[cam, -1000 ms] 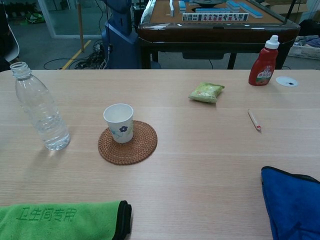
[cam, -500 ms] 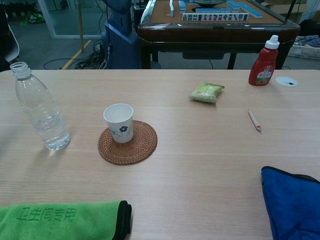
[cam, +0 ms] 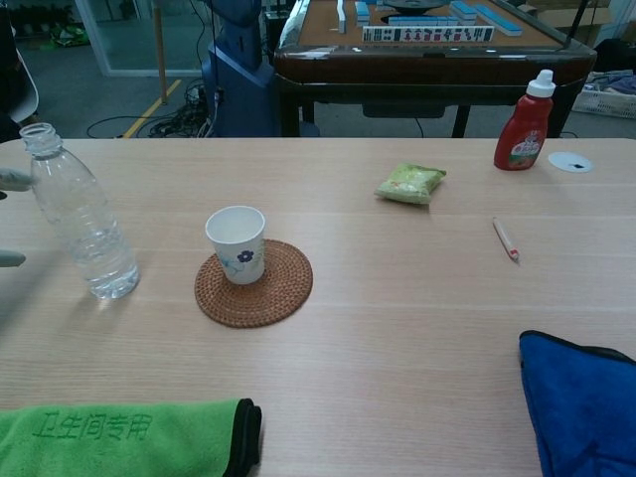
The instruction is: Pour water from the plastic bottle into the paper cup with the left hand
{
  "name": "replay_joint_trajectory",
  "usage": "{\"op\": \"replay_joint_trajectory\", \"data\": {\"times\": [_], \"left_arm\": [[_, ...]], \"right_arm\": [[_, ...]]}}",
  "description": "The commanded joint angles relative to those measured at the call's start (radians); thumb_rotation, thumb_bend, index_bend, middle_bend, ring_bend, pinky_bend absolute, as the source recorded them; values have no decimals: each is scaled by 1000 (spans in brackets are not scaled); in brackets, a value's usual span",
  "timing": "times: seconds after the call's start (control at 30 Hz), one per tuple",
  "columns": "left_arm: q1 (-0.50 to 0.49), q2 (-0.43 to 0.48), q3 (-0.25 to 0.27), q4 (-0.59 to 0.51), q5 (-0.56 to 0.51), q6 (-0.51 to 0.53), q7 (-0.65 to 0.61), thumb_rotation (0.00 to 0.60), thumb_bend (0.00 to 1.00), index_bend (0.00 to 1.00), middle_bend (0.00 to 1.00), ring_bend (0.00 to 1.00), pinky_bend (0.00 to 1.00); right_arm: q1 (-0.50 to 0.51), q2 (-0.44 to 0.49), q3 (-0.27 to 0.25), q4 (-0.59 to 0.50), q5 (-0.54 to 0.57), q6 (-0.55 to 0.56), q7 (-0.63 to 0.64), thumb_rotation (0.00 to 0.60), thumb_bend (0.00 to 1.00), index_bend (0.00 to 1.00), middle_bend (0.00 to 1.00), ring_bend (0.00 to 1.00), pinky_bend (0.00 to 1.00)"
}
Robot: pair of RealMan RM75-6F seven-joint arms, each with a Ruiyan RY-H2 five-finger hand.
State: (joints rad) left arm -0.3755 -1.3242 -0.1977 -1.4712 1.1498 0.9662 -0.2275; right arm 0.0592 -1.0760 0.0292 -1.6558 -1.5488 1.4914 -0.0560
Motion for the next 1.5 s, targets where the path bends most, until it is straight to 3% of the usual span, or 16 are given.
{"op": "replay_joint_trajectory", "data": {"times": [0.03, 0.23, 1.17, 1.5], "left_arm": [[-11, -9, -5, -3, -7, -21, -30, 600, 20, 0, 0, 5, 133], [-35, 7, -18, -43, 1, -112, -169, 600, 20, 0, 0, 0, 133], [-105, -180, -55, 89, -100, -98, -134, 600, 20, 1, 0, 0, 133], [-111, -224, -72, 153, -103, -109, -188, 600, 20, 140, 93, 57, 133]], "right_arm": [[0, 0, 0, 0, 0, 0, 0, 600, 348, 118, 202, 209, 467], [0, 1, 0, 0, -1, -2, 2, 600, 349, 118, 202, 209, 466], [-12, 18, 1, -5, -13, 22, 32, 600, 349, 118, 202, 209, 466], [-14, 22, 2, -6, -12, 24, 35, 600, 349, 132, 210, 209, 467]]}}
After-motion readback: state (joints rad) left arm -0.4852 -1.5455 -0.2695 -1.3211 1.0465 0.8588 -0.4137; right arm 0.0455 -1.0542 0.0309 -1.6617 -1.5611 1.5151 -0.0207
